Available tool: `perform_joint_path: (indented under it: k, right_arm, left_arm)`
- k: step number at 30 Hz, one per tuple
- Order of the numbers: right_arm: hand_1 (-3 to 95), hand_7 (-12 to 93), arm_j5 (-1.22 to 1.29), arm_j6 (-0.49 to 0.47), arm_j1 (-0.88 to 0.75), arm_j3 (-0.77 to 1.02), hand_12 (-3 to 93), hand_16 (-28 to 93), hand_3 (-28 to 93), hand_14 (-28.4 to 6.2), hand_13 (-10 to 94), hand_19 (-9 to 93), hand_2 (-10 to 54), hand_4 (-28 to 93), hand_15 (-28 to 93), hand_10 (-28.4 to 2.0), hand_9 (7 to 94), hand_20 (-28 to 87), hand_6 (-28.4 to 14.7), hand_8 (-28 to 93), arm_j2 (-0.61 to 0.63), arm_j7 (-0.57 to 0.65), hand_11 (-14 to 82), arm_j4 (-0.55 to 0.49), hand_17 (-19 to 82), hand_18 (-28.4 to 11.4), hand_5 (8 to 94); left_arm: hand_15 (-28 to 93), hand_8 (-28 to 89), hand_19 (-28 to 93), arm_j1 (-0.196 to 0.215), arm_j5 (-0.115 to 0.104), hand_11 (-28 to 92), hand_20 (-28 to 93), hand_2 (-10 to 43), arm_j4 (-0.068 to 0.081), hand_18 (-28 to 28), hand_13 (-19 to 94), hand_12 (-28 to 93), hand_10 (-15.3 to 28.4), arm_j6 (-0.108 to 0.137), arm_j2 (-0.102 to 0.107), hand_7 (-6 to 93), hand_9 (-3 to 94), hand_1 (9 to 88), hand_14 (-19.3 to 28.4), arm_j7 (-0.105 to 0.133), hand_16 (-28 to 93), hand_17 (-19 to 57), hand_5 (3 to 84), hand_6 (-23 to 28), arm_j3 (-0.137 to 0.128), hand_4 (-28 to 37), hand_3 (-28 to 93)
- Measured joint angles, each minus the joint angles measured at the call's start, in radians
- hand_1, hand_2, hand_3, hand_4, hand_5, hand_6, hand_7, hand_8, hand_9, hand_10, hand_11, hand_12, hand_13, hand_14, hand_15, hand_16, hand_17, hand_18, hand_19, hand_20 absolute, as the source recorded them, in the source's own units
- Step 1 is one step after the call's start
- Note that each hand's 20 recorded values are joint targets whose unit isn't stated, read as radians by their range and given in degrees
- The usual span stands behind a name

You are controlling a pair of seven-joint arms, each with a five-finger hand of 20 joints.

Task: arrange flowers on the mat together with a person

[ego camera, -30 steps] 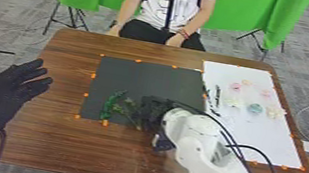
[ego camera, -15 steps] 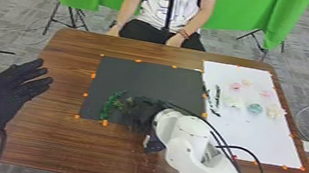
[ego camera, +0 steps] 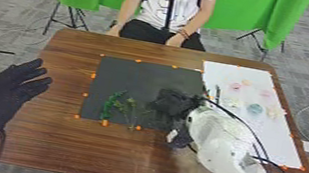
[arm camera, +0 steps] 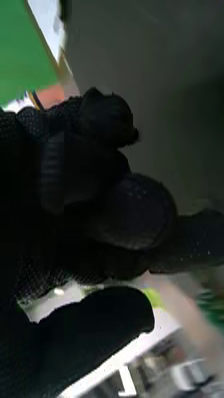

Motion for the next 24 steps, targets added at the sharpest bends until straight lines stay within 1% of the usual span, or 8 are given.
perform_joint_path:
  k: [1, 4, 10, 12, 16, 18, 20, 24]
  right_arm:
    - [22.7, 33, 0.031, 0.014, -0.020, 0.038, 34.9, 30, 74, -14.4, 64, 76, 15.9, -18, 74, -15.3, 72.6, 42, -3.5, -10, 0.006, -0.021, 45.5, -0.019, 27, -21.4, 69.8]
    - [22.7, 32, 0.167, 0.078, -0.096, 0.183, 31.7, 25, 78, -14.0, 56, 66, 13.9, -19, 64, -16.1, 63.1, 38, -4.0, -11, 0.013, -0.133, 39.1, -0.060, 22, -20.7, 62.1]
    - [23.1, 28, 0.492, 0.160, -0.268, 0.472, 28.4, 22, 83, -13.1, 48, 59, 8.0, -19, 52, -15.6, 55.6, 36, -3.6, -11, 0.008, -0.388, 31.2, -0.073, 18, -20.6, 56.5]
    - [22.7, 27, 0.575, 0.224, -0.330, 0.546, 28.2, 23, 83, -13.3, 46, 58, 6.5, -19, 50, -15.8, 54.2, 36, -3.5, -11, 0.004, -0.427, 29.9, -0.081, 17, -20.7, 54.5]
    - [21.8, 27, 0.752, 0.433, -0.449, 0.649, 28.2, 23, 85, -13.3, 44, 56, 4.7, -20, 48, -16.0, 51.9, 36, -3.4, -11, -0.019, -0.480, 28.2, -0.098, 16, -20.9, 52.0]
    - [21.3, 27, 0.841, 0.511, -0.498, 0.686, 28.3, 23, 85, -13.3, 44, 55, 3.6, -20, 47, -15.9, 51.3, 36, -3.4, -11, -0.036, -0.509, 27.8, -0.101, 15, -20.9, 51.1]
    - [20.8, 27, 0.898, 0.546, -0.537, 0.711, 28.3, 23, 86, -13.1, 43, 54, 2.5, -20, 46, -15.7, 50.0, 36, -3.4, -11, -0.053, -0.537, 27.0, -0.101, 14, -21.0, 49.9]
    - [20.3, 25, 0.909, 0.544, -0.593, 0.733, 28.3, 23, 85, -12.8, 41, 53, 1.3, -21, 44, -15.4, 48.0, 36, -4.1, -11, -0.083, -0.571, 25.9, -0.103, 14, -21.1, 47.8]
  left_arm:
    - [37, -8, 50, 0.000, 0.000, 21, 16, 1.1, 0.000, 23.7, 27, 14, 14.0, 0.000, -0.001, 13.2, 32.6, 26.5, 16.5, 0.000, 1, -6.8, 41.3, 6.4, -0.001, -24.4, 71]
    - [37, -8, 50, 0.004, 0.000, 21, 16, 1.0, -0.003, 23.7, 27, 14, 14.0, 0.000, -0.003, 13.2, 32.6, 26.4, 16.5, 0.001, 1, -6.8, 41.3, 6.4, -0.008, -24.3, 71]
    - [36, -8, 49, 0.022, 0.000, 21, 16, 0.9, -0.010, 23.8, 27, 14, 14.0, 0.000, -0.010, 13.1, 32.6, 26.7, 16.5, 0.004, 1, -6.7, 41.2, 6.3, -0.024, -24.3, 71]
    - [36, -8, 49, 0.029, 0.000, 21, 16, 0.8, -0.013, 23.9, 27, 14, 13.8, 0.000, -0.012, 13.1, 32.5, 26.7, 16.5, 0.005, 1, -6.8, 41.0, 6.3, -0.032, -24.2, 71]
    - [36, -8, 49, 0.039, 0.001, 21, 16, 0.5, -0.015, 23.9, 27, 14, 13.8, -0.001, -0.015, 13.1, 32.4, 26.7, 16.5, 0.010, 1, -6.7, 40.8, 6.2, -0.043, -24.0, 71]
    - [36, -8, 49, 0.040, 0.002, 21, 16, 0.5, -0.015, 23.9, 27, 14, 13.8, -0.002, -0.015, 13.1, 32.4, 26.8, 16.4, 0.013, 1, -6.7, 40.7, 6.2, -0.046, -24.0, 71]
    - [36, -8, 49, 0.040, 0.003, 21, 16, 0.5, -0.016, 23.9, 27, 14, 13.9, -0.002, -0.015, 13.1, 32.3, 26.8, 16.5, 0.015, 1, -6.7, 40.6, 6.2, -0.050, -24.0, 71]
    - [36, -8, 49, 0.040, 0.004, 20, 15, 0.1, -0.020, 24.0, 27, 14, 13.8, -0.004, -0.012, 13.2, 32.1, 26.9, 16.5, 0.019, 1, -6.7, 40.4, 6.1, -0.061, -23.9, 71]
